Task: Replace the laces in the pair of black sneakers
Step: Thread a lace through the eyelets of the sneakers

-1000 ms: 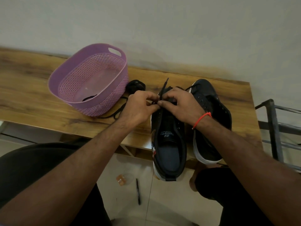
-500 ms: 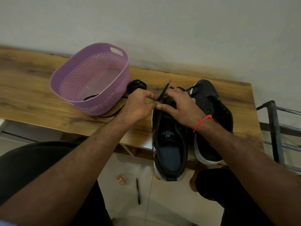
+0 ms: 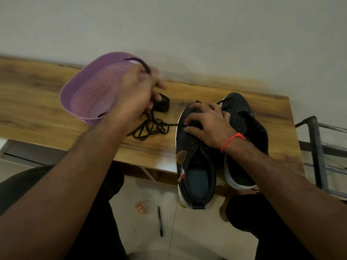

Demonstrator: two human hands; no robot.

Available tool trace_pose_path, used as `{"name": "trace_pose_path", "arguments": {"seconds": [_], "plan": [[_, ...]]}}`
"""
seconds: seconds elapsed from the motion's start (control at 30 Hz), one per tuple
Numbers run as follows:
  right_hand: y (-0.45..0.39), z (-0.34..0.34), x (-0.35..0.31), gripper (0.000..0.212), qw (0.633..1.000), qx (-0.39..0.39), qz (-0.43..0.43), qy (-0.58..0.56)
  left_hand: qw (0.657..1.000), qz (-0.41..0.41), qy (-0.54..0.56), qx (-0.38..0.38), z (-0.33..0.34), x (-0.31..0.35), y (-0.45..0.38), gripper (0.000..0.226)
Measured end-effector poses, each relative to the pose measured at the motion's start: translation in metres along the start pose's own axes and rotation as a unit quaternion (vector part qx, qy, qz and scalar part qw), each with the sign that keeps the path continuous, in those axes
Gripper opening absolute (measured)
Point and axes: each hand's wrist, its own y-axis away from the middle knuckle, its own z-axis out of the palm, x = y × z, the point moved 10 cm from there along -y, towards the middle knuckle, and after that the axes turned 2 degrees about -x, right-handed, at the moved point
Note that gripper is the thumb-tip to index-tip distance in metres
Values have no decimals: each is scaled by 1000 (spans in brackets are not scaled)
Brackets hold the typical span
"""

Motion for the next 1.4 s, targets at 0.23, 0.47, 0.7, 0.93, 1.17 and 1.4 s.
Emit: {"name": "trace_pose_path", "arguments": {"seconds": [0.23,0.47,0.7,0.93,1.17,1.4], "plan": [[14,-65,-17,15,917,250,-98,-296,949,-30,-213,-233,68,-45,19,32],[5,-28,-4,56,972,105,2,-212,993,92,-65,-26,31,4,14,12],[5,-18,-4,27,985,116,6,-125,993,107,43,13,-8,29,3,23],[10,-69,-22,17,911,218,-108,-332,949,-6,-229,-215,62,-37,16,18],[0,-33,35,52,995,0,80,-61,969,57,-238,-25,7,4,-2,19],[-1,-15,45,33,983,-83,118,113,785,-113,-520,-317,43,-73,27,55]]}}
